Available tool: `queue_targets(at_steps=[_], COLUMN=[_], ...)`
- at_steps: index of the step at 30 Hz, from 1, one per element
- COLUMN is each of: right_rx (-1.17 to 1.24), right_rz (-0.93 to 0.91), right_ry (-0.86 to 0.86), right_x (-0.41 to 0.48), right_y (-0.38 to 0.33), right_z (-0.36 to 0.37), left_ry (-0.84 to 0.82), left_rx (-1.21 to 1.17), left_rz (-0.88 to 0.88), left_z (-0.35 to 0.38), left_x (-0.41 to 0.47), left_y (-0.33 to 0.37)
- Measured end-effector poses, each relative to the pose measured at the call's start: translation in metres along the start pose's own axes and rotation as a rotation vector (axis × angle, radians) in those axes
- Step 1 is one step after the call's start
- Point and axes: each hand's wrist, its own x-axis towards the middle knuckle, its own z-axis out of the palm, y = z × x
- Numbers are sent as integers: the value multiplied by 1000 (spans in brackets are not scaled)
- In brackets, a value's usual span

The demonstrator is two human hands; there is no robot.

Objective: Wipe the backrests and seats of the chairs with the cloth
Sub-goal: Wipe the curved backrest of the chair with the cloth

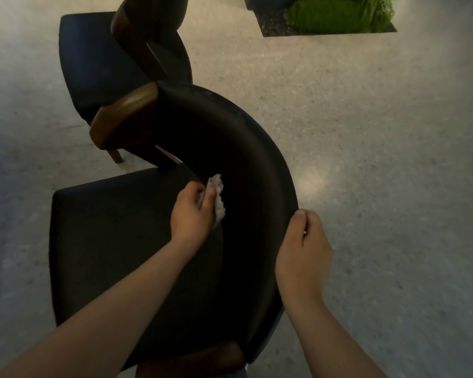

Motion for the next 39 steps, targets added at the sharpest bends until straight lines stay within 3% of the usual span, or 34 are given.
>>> queue_targets(at_steps=[7, 17, 21, 24, 29, 39], right_rx=[-40, -147, -152, -153, -157, -168], right_rz=[-4, -44, -60, -69, -65, -84], right_ry=[-40, 105, 103, 106, 85, 72], right_x=[42, 42, 41, 41, 40, 39], right_y=[-23, -18, -18, -17, -17, -17], right_z=[6, 14, 14, 16, 17, 15], left_ry=[66, 139, 109, 177, 363, 317], left_rx=[18, 16, 152, 295, 179, 169], left_rz=[171, 398, 458, 519, 312, 348], left_z=[-9, 24, 46, 49, 30, 44], left_x=[1, 1, 7, 16, 30, 28], left_y=[65, 122, 128, 123, 116, 135])
